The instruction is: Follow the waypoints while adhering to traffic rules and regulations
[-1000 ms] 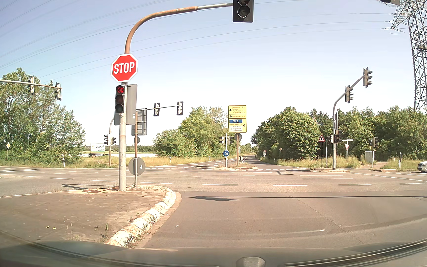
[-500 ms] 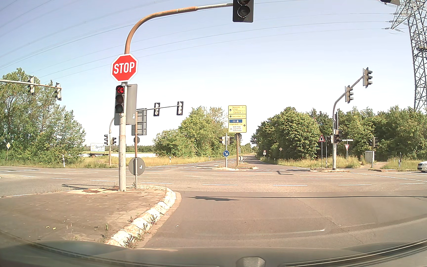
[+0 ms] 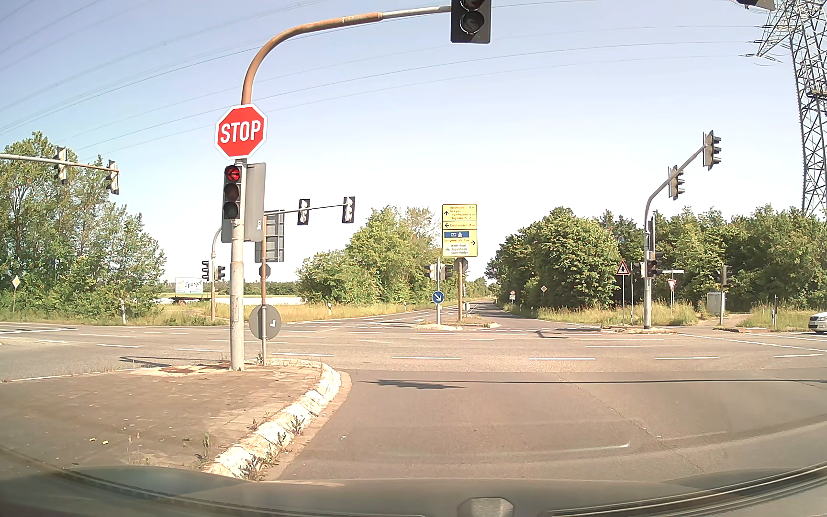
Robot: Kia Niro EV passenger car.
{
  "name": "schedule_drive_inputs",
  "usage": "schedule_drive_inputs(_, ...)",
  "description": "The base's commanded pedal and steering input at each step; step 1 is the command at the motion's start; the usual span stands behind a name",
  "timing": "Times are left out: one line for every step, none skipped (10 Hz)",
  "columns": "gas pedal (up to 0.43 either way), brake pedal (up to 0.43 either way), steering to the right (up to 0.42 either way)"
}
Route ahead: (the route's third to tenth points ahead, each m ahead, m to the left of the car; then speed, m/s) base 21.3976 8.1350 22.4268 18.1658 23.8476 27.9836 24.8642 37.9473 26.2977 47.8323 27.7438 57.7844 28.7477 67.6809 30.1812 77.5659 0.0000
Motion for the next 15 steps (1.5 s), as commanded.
schedule_drive_inputs(0.000,0.262,0.000)
schedule_drive_inputs(0.000,0.262,0.000)
schedule_drive_inputs(0.000,0.262,0.000)
schedule_drive_inputs(0.000,0.262,0.000)
schedule_drive_inputs(0.000,0.262,0.000)
schedule_drive_inputs(0.000,0.262,0.000)
schedule_drive_inputs(0.000,0.262,0.000)
schedule_drive_inputs(0.000,0.262,0.000)
schedule_drive_inputs(0.000,0.262,0.001)
schedule_drive_inputs(0.000,0.268,0.000)
schedule_drive_inputs(0.000,0.262,0.000)
schedule_drive_inputs(0.000,0.262,0.000)
schedule_drive_inputs(0.000,0.262,0.001)
schedule_drive_inputs(0.000,0.262,0.000)
schedule_drive_inputs(0.000,0.268,0.000)
